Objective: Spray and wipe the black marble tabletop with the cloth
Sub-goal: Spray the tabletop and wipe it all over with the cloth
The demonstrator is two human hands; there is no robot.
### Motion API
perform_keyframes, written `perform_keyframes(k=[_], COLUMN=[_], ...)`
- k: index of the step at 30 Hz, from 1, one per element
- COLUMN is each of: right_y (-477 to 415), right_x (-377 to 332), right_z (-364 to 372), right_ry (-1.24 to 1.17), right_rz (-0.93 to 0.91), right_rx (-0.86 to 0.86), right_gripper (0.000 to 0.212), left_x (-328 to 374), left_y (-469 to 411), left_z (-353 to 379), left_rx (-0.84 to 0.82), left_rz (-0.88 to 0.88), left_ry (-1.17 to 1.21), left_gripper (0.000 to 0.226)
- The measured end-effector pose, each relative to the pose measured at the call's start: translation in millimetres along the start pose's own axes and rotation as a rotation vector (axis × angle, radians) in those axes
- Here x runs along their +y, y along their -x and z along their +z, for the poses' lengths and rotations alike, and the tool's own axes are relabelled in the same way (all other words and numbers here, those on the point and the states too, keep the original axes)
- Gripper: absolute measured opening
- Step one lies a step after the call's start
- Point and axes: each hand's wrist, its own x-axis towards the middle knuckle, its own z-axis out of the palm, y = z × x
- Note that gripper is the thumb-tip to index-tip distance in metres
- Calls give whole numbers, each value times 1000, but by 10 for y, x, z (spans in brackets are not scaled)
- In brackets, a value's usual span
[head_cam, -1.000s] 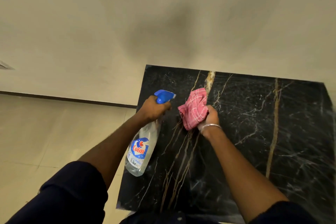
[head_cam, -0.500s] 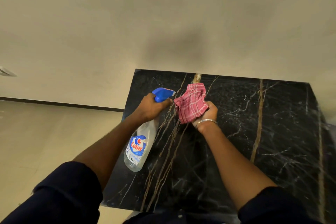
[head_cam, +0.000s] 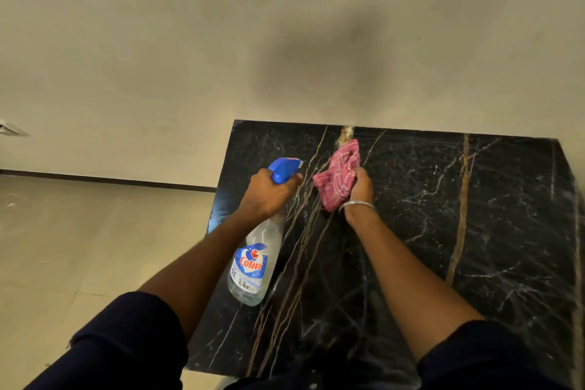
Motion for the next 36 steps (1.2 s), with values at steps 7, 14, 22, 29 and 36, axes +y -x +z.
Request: perform_keyframes(k=[7, 14, 22, 29, 36], right_y=[-679, -854, -864, -1113, -1310], right_x=[18, 432, 683, 258, -404], right_z=[35, 492, 1300, 609, -132], right_ry=[1814, 1984, 2093, 2065, 1985], right_rz=[-614, -566, -738, -681, -449], right_rx=[-74, -51, -164, 76, 447], right_gripper=[61, 66, 65, 70, 70], left_x=[-177, -380, -500, -429, -406], left_y=[-333, -686, -893, -1003, -1035], left_z=[-209, -394, -532, -368, -193], left_rx=[-51, -48, 2, -54, -152], left_rz=[-46, -101, -141, -125, -145], left_ry=[44, 34, 2, 28, 58], left_gripper=[12, 16, 30, 11, 11])
